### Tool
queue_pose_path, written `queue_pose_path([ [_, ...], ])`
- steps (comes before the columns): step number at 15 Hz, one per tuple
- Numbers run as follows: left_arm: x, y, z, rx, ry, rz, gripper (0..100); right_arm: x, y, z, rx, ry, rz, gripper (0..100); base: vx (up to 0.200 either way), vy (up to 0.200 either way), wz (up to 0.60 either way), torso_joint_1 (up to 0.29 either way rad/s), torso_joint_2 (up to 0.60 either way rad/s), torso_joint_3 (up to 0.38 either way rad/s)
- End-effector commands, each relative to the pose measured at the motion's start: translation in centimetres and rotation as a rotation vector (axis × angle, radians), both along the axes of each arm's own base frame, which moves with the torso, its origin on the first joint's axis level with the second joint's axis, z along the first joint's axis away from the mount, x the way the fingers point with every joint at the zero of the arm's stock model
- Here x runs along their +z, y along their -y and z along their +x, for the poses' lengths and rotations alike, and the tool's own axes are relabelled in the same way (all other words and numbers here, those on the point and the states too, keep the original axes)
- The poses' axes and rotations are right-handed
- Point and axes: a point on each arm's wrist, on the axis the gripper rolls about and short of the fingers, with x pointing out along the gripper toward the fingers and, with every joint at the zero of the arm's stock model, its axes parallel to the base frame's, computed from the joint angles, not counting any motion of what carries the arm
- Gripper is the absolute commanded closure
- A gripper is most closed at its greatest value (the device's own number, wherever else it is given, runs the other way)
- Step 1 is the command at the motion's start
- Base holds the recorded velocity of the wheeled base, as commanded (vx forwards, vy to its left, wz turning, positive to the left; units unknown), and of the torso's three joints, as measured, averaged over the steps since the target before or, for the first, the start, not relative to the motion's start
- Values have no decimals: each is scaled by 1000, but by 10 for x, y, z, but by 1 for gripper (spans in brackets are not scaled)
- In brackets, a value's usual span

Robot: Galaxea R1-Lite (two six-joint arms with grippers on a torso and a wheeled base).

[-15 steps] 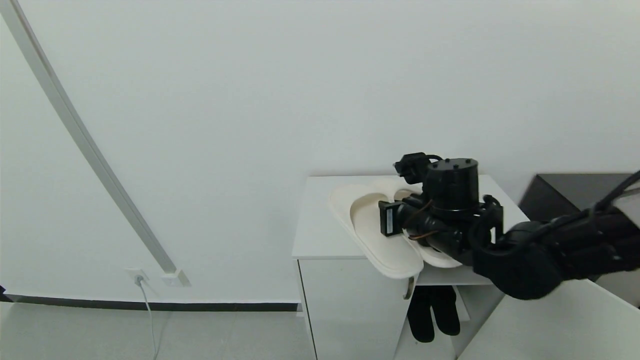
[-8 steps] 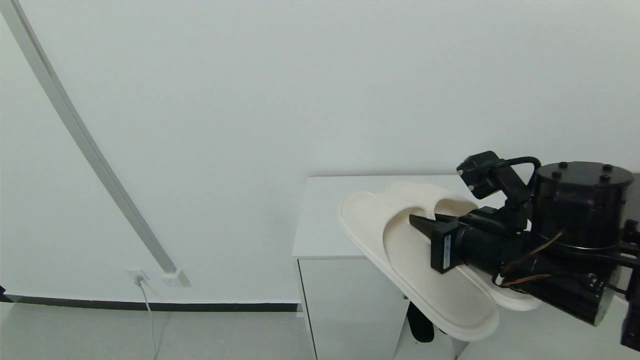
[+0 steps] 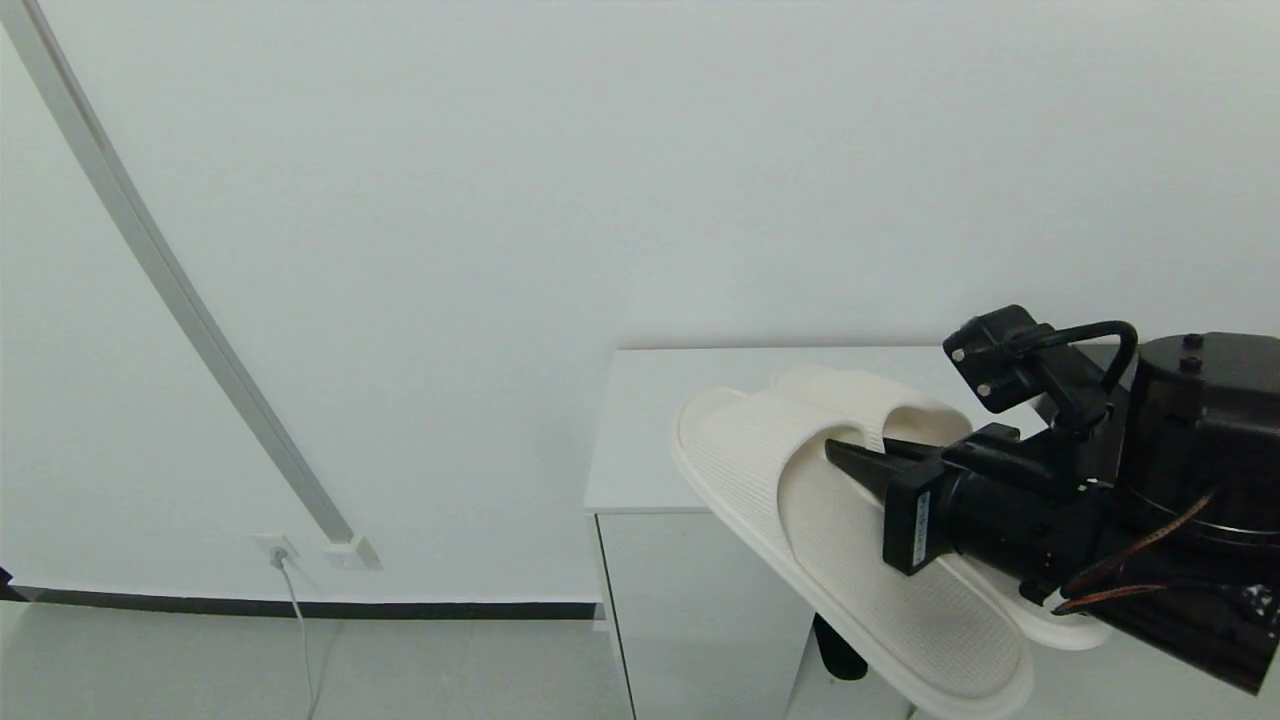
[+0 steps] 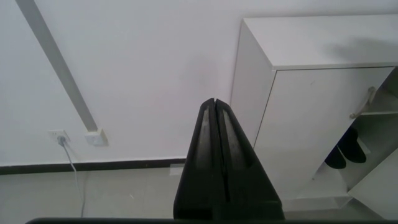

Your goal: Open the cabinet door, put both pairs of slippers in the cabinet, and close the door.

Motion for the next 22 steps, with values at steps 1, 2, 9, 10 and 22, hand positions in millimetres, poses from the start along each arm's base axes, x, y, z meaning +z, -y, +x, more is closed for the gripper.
queue_pose_path([
  [1, 0, 0, 0, 1, 1, 1, 100, -1, -1, 0, 2, -2, -3, 100, -200, 0, 0, 7, 12, -7],
  [2, 0, 0, 0, 1, -1, -1, 100, -2, 0, 0, 2, -4, -6, 100, -200, 0, 0, 7, 7, 2],
  [9, 0, 0, 0, 1, 1, -1, 100, -7, 0, -1, 2, -16, -20, 100, -86, 0, 0, -3, -1, 2],
  [10, 0, 0, 0, 1, 1, -1, 100, -11, -1, 0, 2, -28, -32, 100, 0, 0, 0, 0, 0, 0],
  [22, 0, 0, 0, 3, -1, -1, 100, -15, -3, 1, -4, -34, -44, 100, 0, -83, 0, 1, 1, 0],
])
